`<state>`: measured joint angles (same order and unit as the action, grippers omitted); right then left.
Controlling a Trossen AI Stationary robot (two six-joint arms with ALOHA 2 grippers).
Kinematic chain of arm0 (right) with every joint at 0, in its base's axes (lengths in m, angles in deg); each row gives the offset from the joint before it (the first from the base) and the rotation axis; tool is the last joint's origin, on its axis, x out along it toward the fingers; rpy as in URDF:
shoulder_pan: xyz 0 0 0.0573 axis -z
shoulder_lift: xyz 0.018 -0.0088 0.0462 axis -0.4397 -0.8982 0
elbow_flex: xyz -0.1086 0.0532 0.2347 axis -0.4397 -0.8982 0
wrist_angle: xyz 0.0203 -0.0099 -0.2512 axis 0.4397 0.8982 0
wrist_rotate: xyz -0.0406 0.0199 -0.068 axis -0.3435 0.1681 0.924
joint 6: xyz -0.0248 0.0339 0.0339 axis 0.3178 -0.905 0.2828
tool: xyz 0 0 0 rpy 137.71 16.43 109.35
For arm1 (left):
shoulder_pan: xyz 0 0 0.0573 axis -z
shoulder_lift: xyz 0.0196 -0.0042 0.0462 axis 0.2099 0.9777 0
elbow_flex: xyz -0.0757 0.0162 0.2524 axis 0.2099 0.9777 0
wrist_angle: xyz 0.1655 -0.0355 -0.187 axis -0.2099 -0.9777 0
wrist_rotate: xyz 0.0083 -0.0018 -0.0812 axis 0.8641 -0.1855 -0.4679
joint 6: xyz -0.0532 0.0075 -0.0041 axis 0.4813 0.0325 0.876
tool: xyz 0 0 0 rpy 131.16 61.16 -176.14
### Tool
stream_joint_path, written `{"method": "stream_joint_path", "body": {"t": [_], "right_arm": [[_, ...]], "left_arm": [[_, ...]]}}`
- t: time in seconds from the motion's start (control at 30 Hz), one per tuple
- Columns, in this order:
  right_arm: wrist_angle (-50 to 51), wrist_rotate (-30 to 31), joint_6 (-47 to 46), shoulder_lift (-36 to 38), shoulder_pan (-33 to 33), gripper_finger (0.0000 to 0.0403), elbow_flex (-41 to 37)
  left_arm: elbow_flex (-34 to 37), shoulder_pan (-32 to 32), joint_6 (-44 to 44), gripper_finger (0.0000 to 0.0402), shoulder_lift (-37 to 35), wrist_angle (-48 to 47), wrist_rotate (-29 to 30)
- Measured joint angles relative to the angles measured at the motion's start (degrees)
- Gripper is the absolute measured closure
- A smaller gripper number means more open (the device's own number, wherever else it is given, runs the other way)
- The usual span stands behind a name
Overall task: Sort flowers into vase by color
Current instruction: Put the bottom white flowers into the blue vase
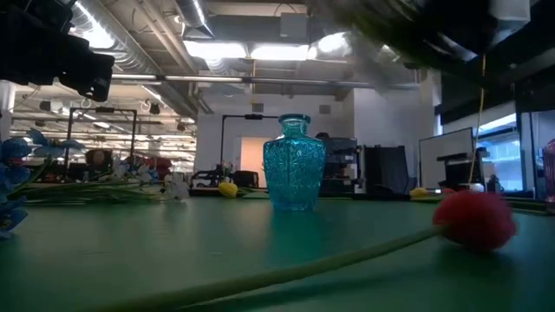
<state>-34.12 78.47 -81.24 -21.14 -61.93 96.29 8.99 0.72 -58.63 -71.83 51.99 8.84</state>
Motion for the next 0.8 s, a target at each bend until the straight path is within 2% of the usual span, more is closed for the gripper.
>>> {"method": "stream_joint_path", "body": {"t": [0.1, 0.2, 0.4, 0.47, 0.6, 0.8], "right_arm": [[-11.2, 7.9, 15.1, 1.2, 3.6, 0.0374, 0.0], [-24.0, 12.1, 28.3, 1.2, 7.6, 0.0377, 0.0], [-52.2, 9.3, 52.8, 1.2, 13.7, 0.0397, 0.0], [-58.4, 9.8, 59.2, 1.2, 15.0, 0.0395, 0.1], [-60.5, 9.9, 62.3, 1.2, 17.9, 0.0386, 0.1], [-52.9, 9.8, 58.7, 1.2, 19.9, 0.0393, 0.1]], "left_arm": [[0.0, 0.0, 0.0, 0.0248, 0.0, 0.0, 0.0], [0.0, 0.0, 0.0, 0.0248, 0.0, 0.0, 0.0], [0.0, 0.0, 0.0, 0.0248, 0.0, 0.0, 0.0], [0.0, 0.0, 0.0, 0.0248, 0.0, 0.0, 0.0], [0.0, 0.0, 0.0, 0.0248, 0.0, 0.0, 0.0], [0.0, 0.0, 0.0, 0.0248, 0.0, 0.0, 0.0]]}}
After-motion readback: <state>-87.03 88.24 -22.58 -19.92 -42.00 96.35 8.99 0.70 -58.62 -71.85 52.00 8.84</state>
